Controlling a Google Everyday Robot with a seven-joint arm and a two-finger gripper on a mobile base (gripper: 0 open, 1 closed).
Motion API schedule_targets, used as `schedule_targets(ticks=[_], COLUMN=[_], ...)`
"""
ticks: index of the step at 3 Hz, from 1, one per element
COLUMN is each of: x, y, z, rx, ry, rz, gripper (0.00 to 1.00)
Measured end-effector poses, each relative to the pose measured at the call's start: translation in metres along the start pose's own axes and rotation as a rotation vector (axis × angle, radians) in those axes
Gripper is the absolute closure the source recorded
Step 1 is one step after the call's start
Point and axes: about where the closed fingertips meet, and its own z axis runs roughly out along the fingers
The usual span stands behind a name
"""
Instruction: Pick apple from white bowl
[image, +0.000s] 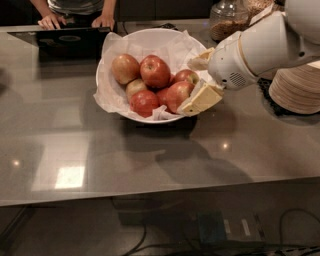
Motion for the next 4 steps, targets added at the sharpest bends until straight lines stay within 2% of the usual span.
schedule_targets(ticks=[2, 4], x=[0.005, 0.006], y=[0.002, 0.003], z=[0.023, 0.028], rx=[-0.026, -0.037], ry=[-0.015, -0.016], rz=[0.043, 0.066], gripper=[0.31, 0.38])
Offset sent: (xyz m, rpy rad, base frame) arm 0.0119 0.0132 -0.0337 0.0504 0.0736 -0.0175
